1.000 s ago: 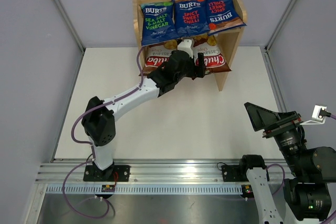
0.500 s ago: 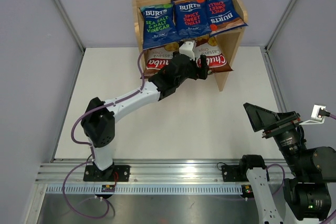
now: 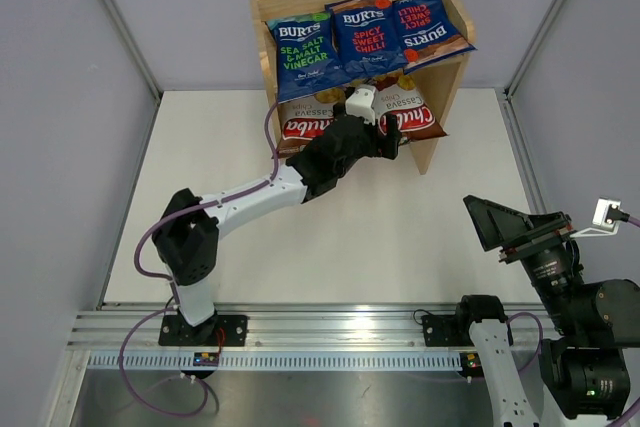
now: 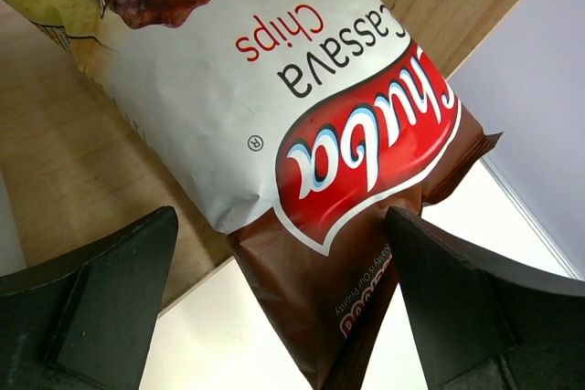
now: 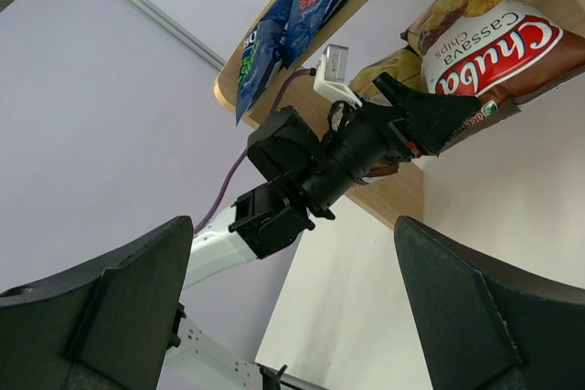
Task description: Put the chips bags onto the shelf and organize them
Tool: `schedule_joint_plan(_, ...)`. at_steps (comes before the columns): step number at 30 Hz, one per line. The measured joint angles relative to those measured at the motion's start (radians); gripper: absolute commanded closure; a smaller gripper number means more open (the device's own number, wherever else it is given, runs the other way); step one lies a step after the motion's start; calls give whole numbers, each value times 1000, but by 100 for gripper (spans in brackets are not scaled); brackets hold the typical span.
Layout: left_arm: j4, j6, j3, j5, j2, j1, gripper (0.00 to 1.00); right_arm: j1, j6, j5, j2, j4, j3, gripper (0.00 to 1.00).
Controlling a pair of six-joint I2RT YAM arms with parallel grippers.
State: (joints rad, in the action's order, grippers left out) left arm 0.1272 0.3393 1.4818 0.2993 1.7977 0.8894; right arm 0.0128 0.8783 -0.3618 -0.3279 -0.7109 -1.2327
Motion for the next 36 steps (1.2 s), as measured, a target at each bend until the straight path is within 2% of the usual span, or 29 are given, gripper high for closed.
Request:
schedule_joint_plan(7, 43, 14, -19, 27, -10, 13, 1, 0, 9, -7, 1, 12, 16, 0)
schedule_joint_plan(11, 54, 87, -19, 29, -41, 27, 1, 0, 12, -7, 1, 12, 24, 1)
schedule_joint_plan(21, 218, 316, -51, 24, -174, 20, 1, 0, 13, -8, 5, 12, 26, 1)
schedule_joint_plan(36, 228, 452, -184, 9, -178, 16, 1, 0, 16, -8, 12, 12, 26, 0)
